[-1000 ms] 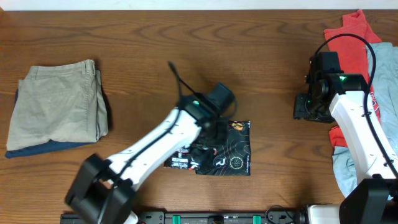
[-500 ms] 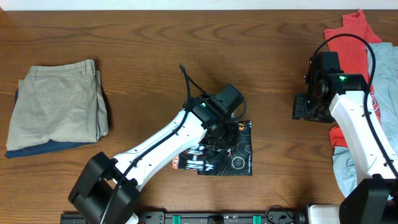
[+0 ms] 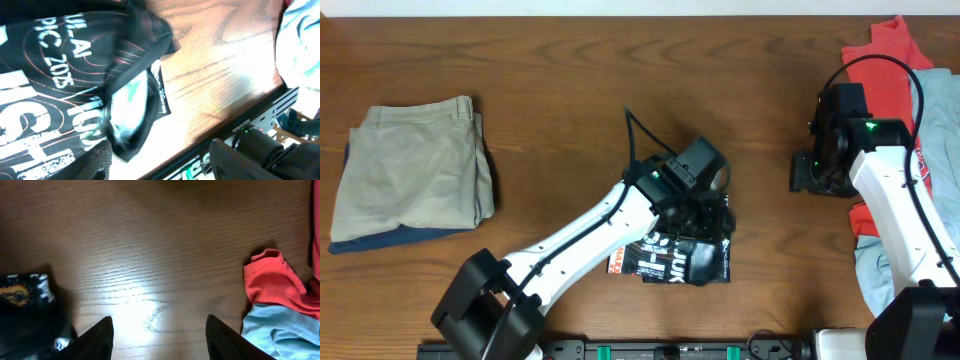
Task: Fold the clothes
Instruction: 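Grasp the folded jersey bundle with the left gripper, then carry the jersey bundle left and place it on the khaki stack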
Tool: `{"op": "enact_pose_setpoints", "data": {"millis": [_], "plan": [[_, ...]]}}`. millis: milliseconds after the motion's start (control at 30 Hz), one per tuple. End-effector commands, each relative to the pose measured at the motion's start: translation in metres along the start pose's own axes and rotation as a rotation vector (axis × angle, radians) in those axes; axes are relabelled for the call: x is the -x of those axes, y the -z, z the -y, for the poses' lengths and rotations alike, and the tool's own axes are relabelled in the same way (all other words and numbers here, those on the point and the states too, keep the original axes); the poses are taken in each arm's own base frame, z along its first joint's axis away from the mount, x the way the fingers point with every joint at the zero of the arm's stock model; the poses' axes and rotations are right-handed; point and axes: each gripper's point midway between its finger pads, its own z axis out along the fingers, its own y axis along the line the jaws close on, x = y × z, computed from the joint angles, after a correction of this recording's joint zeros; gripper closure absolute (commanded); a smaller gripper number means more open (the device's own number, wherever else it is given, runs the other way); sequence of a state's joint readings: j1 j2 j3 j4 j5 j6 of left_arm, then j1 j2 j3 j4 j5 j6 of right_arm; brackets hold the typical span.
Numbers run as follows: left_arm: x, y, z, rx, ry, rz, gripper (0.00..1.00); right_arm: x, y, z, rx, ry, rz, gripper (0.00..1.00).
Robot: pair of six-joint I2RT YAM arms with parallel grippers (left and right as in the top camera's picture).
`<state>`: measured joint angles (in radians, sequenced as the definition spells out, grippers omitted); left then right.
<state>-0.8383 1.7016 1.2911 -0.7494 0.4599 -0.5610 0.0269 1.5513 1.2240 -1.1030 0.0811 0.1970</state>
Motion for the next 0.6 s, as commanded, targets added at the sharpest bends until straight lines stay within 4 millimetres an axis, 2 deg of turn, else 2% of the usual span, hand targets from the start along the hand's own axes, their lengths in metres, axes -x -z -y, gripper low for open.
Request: {"op": "enact_pose_setpoints", "data": {"millis": [0,100,167,267,400,467,567], "plan": [[0.008,0.005,0.004,-0.012,-0.025,0.023,0.36,0.002,0.004,0.0,0.012,0.004,0.011,0.42],[0.014,0.015,-0.004,-0.009,-0.063,0.041,0.35,0.001,0.004,0.0,0.012,0.006,0.008,0.39],[0.019,0.027,-0.017,0.0,-0.042,0.055,0.35,0.0,0.004,-0.004,0.038,0.034,0.003,0.39],[0.03,0.05,-0.053,0.053,0.049,0.086,0.35,-0.003,0.005,-0.02,0.131,0.095,-0.009,0.37],[0.045,0.072,-0.106,0.129,0.142,0.124,0.21,-0.005,0.007,-0.03,0.191,0.117,-0.016,0.37],[0.05,0.076,-0.128,0.14,0.165,0.132,0.14,-0.005,0.007,-0.03,0.193,0.117,-0.016,0.37],[0.049,0.074,-0.149,0.157,0.158,0.112,0.1,-0.005,0.007,-0.03,0.192,0.117,-0.016,0.37]]}}
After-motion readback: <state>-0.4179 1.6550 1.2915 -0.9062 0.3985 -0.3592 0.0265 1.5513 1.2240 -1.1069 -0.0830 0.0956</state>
